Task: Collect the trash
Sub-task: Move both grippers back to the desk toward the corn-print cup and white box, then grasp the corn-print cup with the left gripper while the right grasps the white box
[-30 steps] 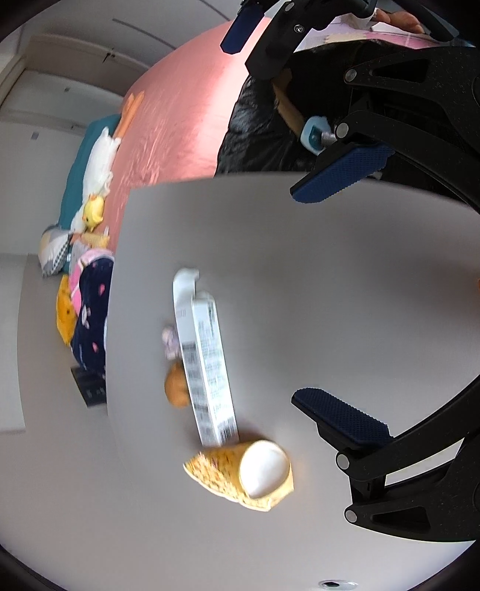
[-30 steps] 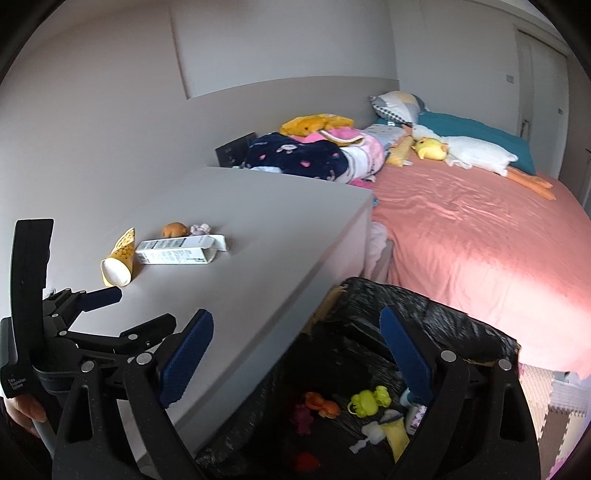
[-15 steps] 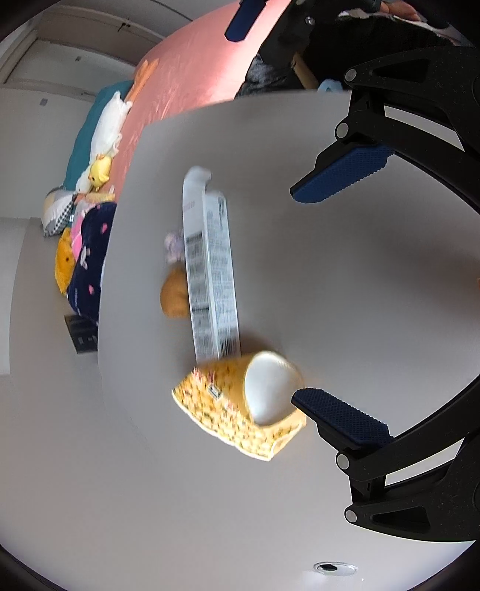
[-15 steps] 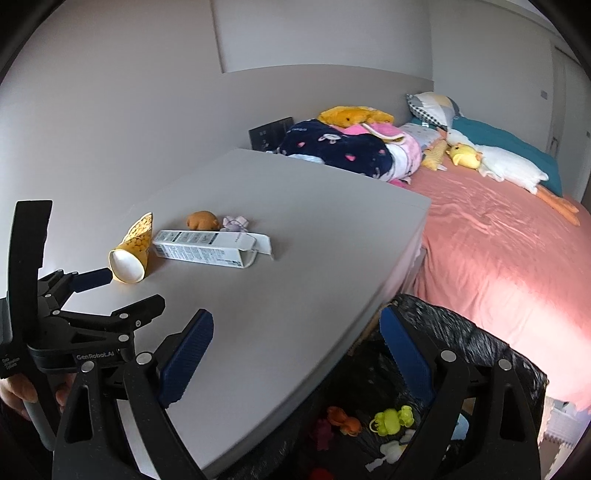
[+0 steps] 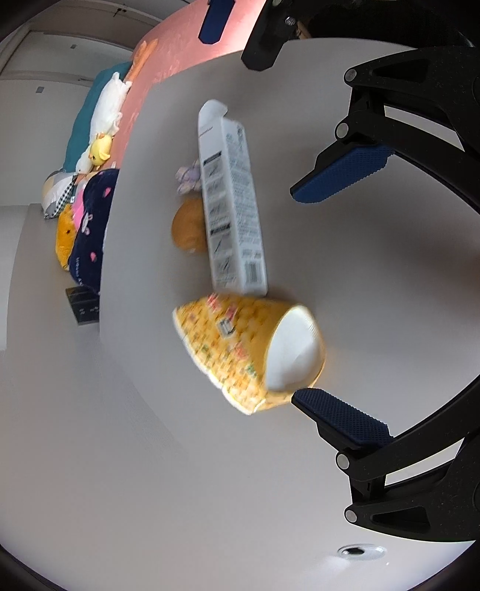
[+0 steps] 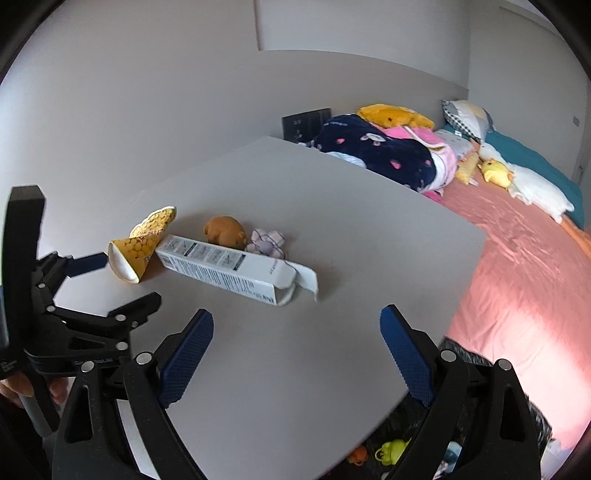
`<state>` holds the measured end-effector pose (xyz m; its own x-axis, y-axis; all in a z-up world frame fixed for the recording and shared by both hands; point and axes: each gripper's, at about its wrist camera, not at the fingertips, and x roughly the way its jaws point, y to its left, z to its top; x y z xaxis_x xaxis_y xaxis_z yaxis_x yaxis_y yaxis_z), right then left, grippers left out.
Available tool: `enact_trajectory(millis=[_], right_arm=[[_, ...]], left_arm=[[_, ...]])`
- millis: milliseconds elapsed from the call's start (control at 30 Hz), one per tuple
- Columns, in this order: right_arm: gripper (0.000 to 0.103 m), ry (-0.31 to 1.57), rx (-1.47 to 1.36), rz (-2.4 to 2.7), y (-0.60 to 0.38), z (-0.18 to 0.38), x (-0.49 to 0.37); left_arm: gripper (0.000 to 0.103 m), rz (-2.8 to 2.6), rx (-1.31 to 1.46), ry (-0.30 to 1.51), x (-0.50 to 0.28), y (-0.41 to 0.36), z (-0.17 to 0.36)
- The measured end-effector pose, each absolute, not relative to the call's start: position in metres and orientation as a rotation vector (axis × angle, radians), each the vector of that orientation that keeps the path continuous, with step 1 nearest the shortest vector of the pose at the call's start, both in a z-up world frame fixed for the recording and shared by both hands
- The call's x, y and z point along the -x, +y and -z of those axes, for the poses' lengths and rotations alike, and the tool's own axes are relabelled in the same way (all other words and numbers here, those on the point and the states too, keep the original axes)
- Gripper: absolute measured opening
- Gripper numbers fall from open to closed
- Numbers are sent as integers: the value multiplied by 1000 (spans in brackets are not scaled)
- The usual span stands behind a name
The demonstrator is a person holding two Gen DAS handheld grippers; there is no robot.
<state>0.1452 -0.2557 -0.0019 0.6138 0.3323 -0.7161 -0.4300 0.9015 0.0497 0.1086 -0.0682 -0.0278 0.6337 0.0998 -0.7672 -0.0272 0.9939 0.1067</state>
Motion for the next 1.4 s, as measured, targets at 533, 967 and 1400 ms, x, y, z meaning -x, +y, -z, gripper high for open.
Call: enact_trajectory(millis=[533, 967, 1400], right_arm=[[92, 798, 363, -557, -194, 18, -175], [59, 786, 601, -687, -163, 37, -188], [47, 818, 627, -798, -156, 37, -194]], left_arm=[[97, -44, -68, 873, -115, -19, 15], [79, 60, -218, 879, -140, -29, 24], [55, 98, -316, 905, -154, -37, 36]])
